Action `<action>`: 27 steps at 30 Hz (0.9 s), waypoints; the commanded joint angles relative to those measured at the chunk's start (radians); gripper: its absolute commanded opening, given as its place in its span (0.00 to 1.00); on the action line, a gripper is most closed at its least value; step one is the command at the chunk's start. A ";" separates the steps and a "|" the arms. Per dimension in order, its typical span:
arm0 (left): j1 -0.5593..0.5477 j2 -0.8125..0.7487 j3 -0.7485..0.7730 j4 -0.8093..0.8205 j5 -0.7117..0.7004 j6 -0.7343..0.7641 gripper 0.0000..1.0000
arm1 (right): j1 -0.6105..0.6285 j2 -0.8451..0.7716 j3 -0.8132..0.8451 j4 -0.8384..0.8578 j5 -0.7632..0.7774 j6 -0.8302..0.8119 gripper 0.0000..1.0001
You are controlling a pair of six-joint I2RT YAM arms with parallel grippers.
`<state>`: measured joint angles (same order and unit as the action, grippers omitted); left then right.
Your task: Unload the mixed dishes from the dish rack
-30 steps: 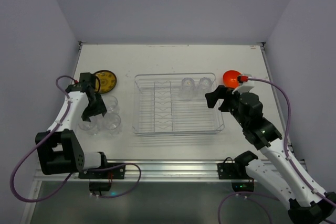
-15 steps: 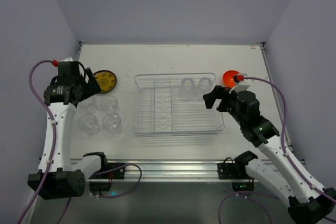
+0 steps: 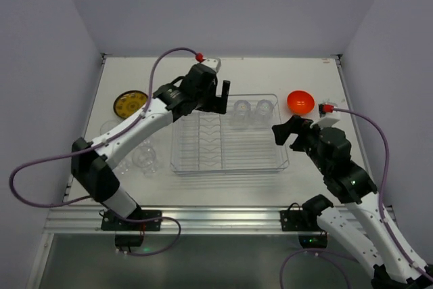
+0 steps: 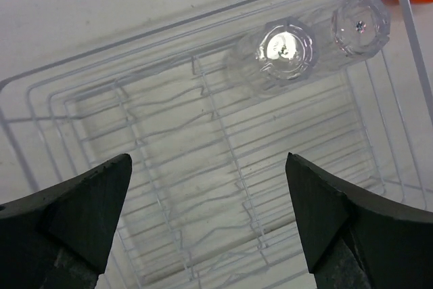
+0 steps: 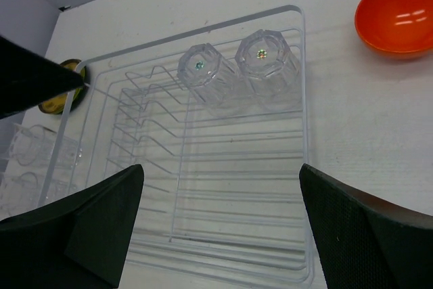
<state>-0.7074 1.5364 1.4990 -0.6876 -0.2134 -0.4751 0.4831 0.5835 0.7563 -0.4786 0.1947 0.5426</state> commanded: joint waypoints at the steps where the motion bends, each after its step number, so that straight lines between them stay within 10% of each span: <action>1: -0.018 0.144 0.153 0.100 0.067 0.150 1.00 | -0.003 -0.091 0.049 -0.118 0.052 0.031 0.99; 27: -0.093 0.695 0.576 -0.055 0.117 0.312 0.95 | -0.003 -0.134 0.107 -0.245 -0.049 0.005 0.99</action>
<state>-0.7952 2.1975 2.0102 -0.7101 -0.0666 -0.2031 0.4831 0.4683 0.8192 -0.7025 0.1654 0.5629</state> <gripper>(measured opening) 0.962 0.989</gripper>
